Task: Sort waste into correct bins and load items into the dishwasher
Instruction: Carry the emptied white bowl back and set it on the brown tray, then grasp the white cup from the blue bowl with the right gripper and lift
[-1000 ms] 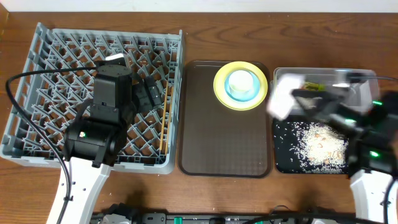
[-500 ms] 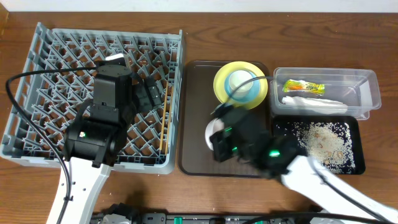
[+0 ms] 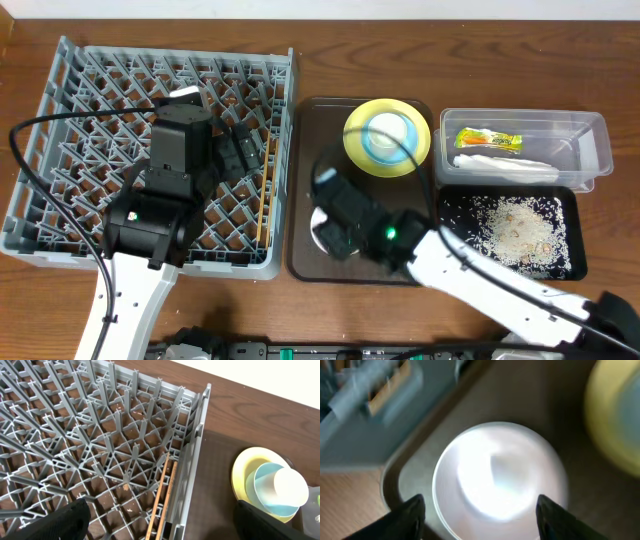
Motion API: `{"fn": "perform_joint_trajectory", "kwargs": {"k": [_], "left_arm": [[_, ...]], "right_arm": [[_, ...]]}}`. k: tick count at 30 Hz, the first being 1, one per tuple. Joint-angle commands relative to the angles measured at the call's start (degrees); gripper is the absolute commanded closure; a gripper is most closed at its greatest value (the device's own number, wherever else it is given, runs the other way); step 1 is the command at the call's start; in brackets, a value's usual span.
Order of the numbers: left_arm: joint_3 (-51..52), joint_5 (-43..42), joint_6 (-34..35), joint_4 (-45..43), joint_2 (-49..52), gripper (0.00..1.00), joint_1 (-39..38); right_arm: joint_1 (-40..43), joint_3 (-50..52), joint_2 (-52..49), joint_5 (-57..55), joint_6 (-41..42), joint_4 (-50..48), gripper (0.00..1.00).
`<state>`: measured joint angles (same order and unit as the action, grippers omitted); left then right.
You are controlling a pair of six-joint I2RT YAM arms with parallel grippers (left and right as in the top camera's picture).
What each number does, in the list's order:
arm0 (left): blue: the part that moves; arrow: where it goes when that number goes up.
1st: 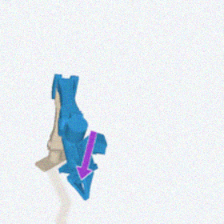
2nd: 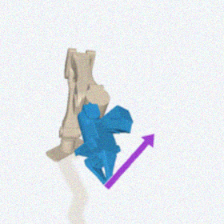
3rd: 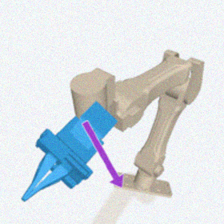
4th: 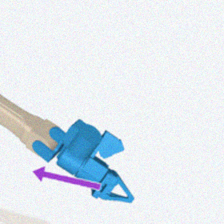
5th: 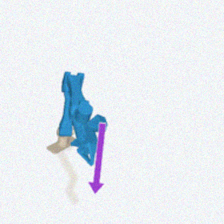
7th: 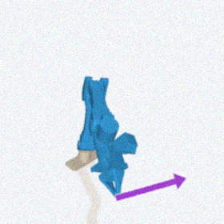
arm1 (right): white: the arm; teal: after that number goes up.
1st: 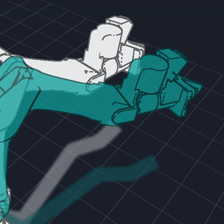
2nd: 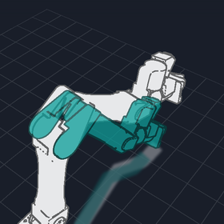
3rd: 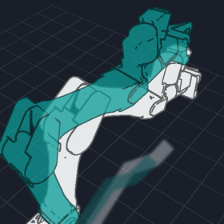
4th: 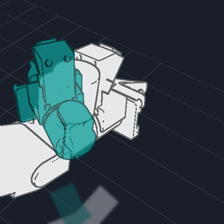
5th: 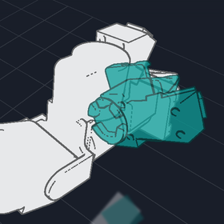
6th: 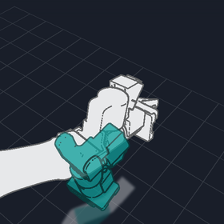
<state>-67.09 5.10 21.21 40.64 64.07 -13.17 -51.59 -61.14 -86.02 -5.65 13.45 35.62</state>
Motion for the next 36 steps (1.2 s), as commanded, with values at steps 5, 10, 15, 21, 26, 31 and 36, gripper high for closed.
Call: {"fn": "perform_joint_trajectory", "kwargs": {"k": [5,10,15,21,26,31,36], "left_arm": [[-0.33,0.94,0.5,0.04,-0.11,0.06,0.31],[-0.33,0.94,0.5,0.07,-0.11,0.06,0.31],[-0.33,0.94,0.48,0.07,-0.11,0.06,0.31],[-0.33,0.94,0.48,0.07,-0.11,0.06,0.31],[-0.33,0.94,0.48,0.07,-0.11,0.06,0.31],[-0.33,0.94,0.5,0.04,-0.11,0.06,0.31],[-0.33,0.94,0.48,0.04,-0.11,0.06,0.31]], "right_arm": [[11.65,-14.97,-1.4,-1.4,-14.86,6.34,0.36],[20.0,-15.67,-5.88,2.29,-19.52,2.56,0.43],[22.82,-15.65,-11.67,4.46,-21.68,-3.34,0.48],[22.71,-15.65,-17.2,2.6,-23.39,-4.74,0.77],[22.71,-15.67,-20.96,-1.07,-23.39,-4.74,0.77],[22.71,-15.65,-21.64,-1.44,-23.39,-4.46,0.85],[22.69,-15.72,-21.22,-1.99,-23.39,-4.87,0.99]]}}
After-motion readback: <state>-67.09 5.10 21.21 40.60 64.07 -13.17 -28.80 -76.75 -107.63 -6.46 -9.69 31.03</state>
